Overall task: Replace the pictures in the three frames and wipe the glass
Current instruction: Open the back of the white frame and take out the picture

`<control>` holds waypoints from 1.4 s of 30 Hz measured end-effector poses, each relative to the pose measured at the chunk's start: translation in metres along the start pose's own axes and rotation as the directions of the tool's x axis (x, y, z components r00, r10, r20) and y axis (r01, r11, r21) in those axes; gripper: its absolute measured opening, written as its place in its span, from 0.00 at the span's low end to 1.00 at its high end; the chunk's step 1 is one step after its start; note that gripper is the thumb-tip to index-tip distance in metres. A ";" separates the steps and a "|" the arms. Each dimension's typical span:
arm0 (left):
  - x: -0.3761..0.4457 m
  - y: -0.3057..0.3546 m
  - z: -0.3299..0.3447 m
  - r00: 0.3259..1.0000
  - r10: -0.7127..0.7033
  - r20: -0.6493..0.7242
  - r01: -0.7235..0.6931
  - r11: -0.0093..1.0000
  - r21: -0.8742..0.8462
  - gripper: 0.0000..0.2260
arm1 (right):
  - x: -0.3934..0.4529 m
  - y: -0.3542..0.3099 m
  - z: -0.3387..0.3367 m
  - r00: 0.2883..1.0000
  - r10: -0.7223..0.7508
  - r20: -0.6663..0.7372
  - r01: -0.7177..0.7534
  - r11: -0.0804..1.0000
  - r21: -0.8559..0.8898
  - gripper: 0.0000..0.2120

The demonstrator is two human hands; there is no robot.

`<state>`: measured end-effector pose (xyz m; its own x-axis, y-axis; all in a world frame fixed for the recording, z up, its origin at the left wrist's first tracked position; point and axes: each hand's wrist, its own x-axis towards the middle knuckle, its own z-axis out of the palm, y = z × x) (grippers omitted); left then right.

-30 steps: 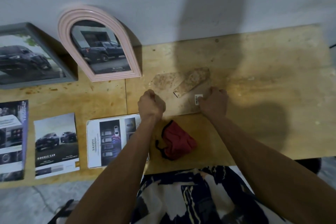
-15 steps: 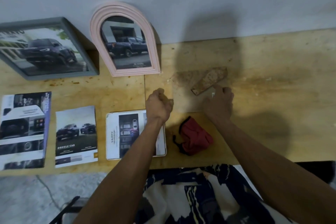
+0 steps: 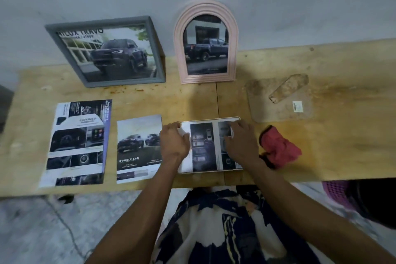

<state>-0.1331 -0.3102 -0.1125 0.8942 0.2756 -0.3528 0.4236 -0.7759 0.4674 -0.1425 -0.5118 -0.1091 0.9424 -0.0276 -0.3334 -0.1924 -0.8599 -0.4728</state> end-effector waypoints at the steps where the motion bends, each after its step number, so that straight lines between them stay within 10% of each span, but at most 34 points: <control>1: 0.001 -0.006 -0.001 1.000 0.006 0.028 -0.007 0.999 0.037 0.21 | -0.003 0.000 0.005 0.999 -0.001 0.037 0.003 0.998 -0.057 0.25; 5: 0.003 -0.011 -0.004 0.995 0.026 0.094 -0.034 0.996 0.084 0.21 | -0.010 0.004 0.017 0.988 -0.033 0.150 0.072 0.963 -0.260 0.33; 20: 0.011 -0.003 -0.007 0.999 0.047 0.016 -0.047 0.999 0.005 0.07 | -0.007 0.000 0.019 0.988 0.027 0.155 0.012 0.970 -0.244 0.36; 42: 0.018 0.007 -0.014 0.999 0.003 0.046 -0.013 0.978 0.209 0.12 | 0.003 0.009 0.035 0.986 0.033 0.165 0.022 0.947 -0.320 0.36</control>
<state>-0.1119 -0.3024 -0.1039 0.8878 0.2470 -0.3883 0.3728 -0.8807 0.2921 -0.1511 -0.5012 -0.1428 0.8774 0.0290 -0.4790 -0.0736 -0.9782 -0.1940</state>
